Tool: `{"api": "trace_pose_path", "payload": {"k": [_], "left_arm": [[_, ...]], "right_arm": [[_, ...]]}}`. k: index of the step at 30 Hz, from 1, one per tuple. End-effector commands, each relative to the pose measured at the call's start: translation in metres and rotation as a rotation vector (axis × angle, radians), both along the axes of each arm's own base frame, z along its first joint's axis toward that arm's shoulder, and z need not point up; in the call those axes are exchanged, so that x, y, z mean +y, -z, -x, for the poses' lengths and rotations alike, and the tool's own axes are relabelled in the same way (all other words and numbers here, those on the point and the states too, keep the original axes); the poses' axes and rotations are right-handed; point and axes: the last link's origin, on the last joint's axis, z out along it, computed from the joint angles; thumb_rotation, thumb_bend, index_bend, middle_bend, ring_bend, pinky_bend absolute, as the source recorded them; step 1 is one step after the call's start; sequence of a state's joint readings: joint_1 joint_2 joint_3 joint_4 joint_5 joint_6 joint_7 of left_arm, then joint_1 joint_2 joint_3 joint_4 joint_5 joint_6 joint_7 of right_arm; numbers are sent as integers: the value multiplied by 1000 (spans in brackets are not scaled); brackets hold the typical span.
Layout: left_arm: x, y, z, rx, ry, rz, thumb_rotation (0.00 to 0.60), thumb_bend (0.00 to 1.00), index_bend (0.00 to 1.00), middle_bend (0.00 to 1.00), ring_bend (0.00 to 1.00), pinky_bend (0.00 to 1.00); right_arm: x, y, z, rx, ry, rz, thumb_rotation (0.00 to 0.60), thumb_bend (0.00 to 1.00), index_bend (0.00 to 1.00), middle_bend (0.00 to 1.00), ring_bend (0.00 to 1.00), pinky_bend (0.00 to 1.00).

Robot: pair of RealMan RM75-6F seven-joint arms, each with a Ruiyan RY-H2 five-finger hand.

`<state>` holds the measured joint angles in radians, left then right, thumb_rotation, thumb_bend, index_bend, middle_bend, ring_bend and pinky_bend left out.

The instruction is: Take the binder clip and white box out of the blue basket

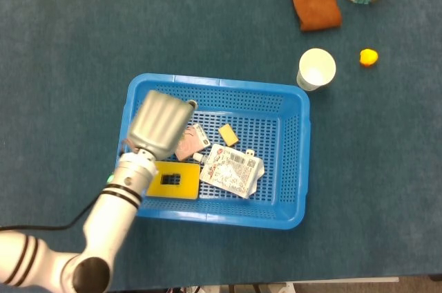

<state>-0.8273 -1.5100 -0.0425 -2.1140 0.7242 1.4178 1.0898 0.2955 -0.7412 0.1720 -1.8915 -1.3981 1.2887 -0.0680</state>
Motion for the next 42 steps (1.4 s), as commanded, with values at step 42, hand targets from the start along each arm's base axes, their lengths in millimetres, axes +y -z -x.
{"api": "trace_pose_path", "payload": {"k": [42], "left_arm": [[57, -61, 123, 215, -277, -195, 600, 185, 323, 752, 765, 880]], "right_arm": [[-4, 8, -8, 25, 23, -2, 600, 256, 352, 262, 108, 135]]}}
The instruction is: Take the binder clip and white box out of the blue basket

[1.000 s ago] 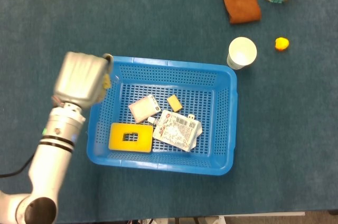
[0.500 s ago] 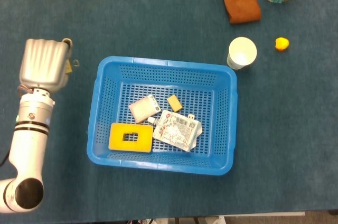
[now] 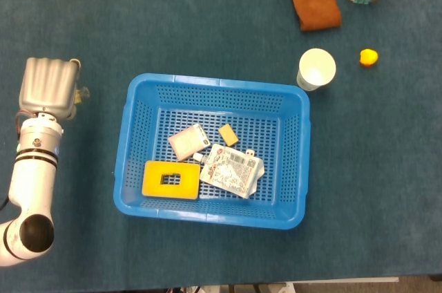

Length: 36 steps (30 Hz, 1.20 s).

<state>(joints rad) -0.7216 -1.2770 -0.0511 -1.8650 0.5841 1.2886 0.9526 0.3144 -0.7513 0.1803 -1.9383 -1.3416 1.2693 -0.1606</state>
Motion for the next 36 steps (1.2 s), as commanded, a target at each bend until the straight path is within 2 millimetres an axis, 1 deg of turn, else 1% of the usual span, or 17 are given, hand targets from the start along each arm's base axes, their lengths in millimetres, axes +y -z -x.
{"api": "trace_pose_path", "payload": {"k": [1, 5, 8, 12, 17, 21, 25, 30, 36], "left_arm": [[2, 1, -1, 5, 2, 2, 600, 185, 301, 749, 762, 879], [3, -2, -6, 3, 16, -10, 600, 185, 294, 747, 759, 879], [1, -6, -13, -14, 33, -17, 600, 185, 294, 747, 759, 879], [-8, -14, -29, -70, 75, -17, 600, 185, 310, 747, 759, 879], [-22, -20, -47, -185, 104, 18, 600, 185, 365, 754, 759, 879], [-33, -23, -60, -222, 164, 42, 600, 185, 396, 766, 760, 879], [-45, -20, -71, -258, 201, 79, 600, 185, 407, 768, 760, 879], [-60, -7, -84, -261, 251, 164, 600, 185, 408, 770, 760, 879], [-68, 10, -93, -252, 279, 228, 600, 185, 407, 770, 760, 879]], "right_arm": [[-1, 1, 0, 1, 0, 0, 600, 256, 351, 263, 108, 135], [-3, 2, 0, -3, 0, -1, 600, 257, 352, 265, 109, 135], [-4, 3, 1, -8, 2, -2, 600, 256, 352, 265, 109, 135], [-6, 6, 2, -11, 0, -9, 600, 256, 352, 265, 109, 135], [-7, 8, 1, -9, -3, -18, 600, 256, 352, 265, 109, 135], [-7, 7, 0, -5, -6, -16, 600, 257, 352, 266, 109, 135], [-6, 6, -2, -3, -10, -14, 600, 256, 352, 265, 109, 135], [-2, 6, -5, -2, -20, -13, 600, 256, 352, 265, 110, 135], [2, 4, -5, 0, -19, -9, 600, 256, 352, 266, 109, 135]]}}
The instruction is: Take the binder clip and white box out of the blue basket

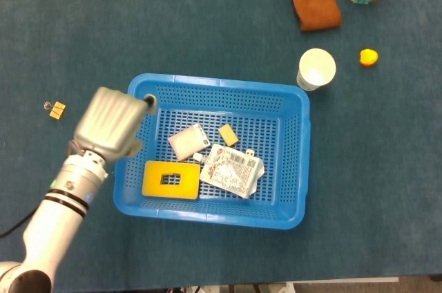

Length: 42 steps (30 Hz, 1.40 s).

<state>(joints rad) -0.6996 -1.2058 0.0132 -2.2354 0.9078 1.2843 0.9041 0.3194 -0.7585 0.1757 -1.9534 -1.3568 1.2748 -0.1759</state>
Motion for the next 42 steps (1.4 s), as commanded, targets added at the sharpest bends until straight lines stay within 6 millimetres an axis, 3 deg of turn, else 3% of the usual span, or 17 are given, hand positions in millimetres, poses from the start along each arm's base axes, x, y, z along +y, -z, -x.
{"api": "trace_pose_path", "payload": {"k": [1, 12, 21, 42], "left_arm": [[-4, 11, -5, 16, 23, 33, 600, 185, 406, 770, 760, 879], [-9, 53, -11, 63, 32, 104, 600, 185, 389, 771, 760, 879], [-10, 79, -9, 97, 18, 111, 600, 185, 370, 771, 760, 879], [-10, 110, -8, 117, -15, 94, 600, 185, 265, 781, 767, 880]], "right_arm": [[2, -1, 0, 0, 1, 3, 600, 256, 352, 266, 109, 135], [10, -1, 2, 23, -3, 7, 600, 256, 352, 266, 109, 135], [14, 4, 14, 19, 47, 8, 600, 256, 351, 266, 109, 135], [13, 7, 19, 9, 72, 7, 600, 256, 352, 265, 110, 135]]}}
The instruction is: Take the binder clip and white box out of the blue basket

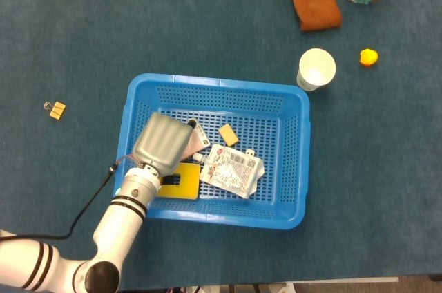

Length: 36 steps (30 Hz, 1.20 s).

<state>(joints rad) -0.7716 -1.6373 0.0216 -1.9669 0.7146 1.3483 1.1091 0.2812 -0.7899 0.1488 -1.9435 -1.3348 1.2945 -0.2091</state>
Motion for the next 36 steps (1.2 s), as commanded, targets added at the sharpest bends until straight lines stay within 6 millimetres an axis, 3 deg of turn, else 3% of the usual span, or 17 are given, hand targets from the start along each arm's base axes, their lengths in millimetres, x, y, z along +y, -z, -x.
{"api": "trace_pose_path", "payload": {"k": [1, 22, 36], "left_arm": [[-1, 3, -1, 3, 11, 5, 600, 185, 265, 782, 767, 880], [11, 28, -10, 40, 50, 5, 600, 161, 221, 813, 779, 883], [11, 16, -28, 17, 105, -26, 600, 161, 243, 818, 780, 884]], "right_arm": [[0, -1, 1, -1, 5, 3, 600, 256, 352, 265, 109, 135], [1, -7, 6, -11, 16, 9, 600, 256, 352, 266, 109, 135], [-2, -7, 7, -14, 17, 6, 600, 256, 352, 266, 109, 135]]}}
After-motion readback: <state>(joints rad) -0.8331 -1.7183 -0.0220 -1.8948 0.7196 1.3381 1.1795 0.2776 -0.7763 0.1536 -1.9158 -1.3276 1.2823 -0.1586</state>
